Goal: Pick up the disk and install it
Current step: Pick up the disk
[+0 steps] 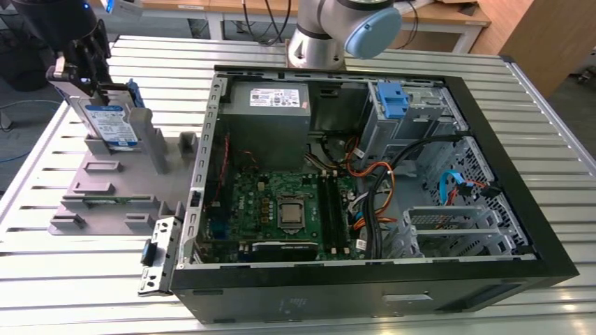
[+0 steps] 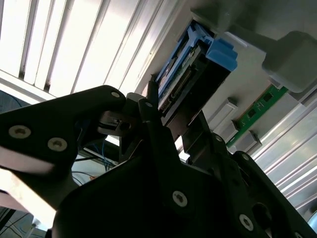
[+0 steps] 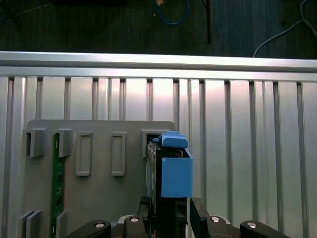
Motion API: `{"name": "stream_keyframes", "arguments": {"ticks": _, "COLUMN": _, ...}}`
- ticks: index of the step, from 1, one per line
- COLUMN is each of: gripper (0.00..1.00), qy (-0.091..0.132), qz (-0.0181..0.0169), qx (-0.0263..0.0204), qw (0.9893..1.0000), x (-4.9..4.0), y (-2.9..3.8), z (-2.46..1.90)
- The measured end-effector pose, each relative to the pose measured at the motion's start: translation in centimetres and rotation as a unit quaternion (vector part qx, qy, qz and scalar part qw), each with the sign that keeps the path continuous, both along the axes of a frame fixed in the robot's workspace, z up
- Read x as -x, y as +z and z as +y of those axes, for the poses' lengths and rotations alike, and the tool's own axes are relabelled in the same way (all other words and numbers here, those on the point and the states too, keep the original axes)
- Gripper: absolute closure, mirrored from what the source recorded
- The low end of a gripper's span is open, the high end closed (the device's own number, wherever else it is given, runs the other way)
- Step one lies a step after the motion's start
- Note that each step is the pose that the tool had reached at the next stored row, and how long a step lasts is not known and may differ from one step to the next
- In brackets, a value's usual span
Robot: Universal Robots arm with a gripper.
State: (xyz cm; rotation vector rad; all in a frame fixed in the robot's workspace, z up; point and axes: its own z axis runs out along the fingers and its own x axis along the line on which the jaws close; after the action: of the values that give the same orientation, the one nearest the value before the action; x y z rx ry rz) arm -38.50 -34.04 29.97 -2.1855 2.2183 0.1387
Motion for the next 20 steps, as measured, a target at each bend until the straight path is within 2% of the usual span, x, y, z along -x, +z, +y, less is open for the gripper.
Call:
{"name": "stream_keyframes", "arguments": {"ticks": 13, "gripper": 0.55, "qy": 0.0, "qz": -0.0001, "qx": 0.0, "qw": 1.0, "x": 0.02, "y": -0.01, "z": -0.15}}
{"name": "stream_keyframes", "arguments": {"ticks": 15, "gripper": 0.56, "qy": 0.0, "qz": -0.0001, "qx": 0.0, "qw": 1.0, "x": 0.02, "y": -0.01, "z": -0.15}}
{"name": "stream_keyframes", "arguments": {"ticks": 16, "gripper": 0.63, "qy": 0.0, "qz": -0.0001, "qx": 0.0, "qw": 1.0, "x": 0.02, "y": -0.01, "z": -0.15}}
{"name": "stream_keyframes", "arguments": {"ticks": 20, "gripper": 0.64, "qy": 0.0, "qz": 0.0, "qx": 0.0, "qw": 1.0, "x": 0.02, "y": -0.01, "z": -0.16}}
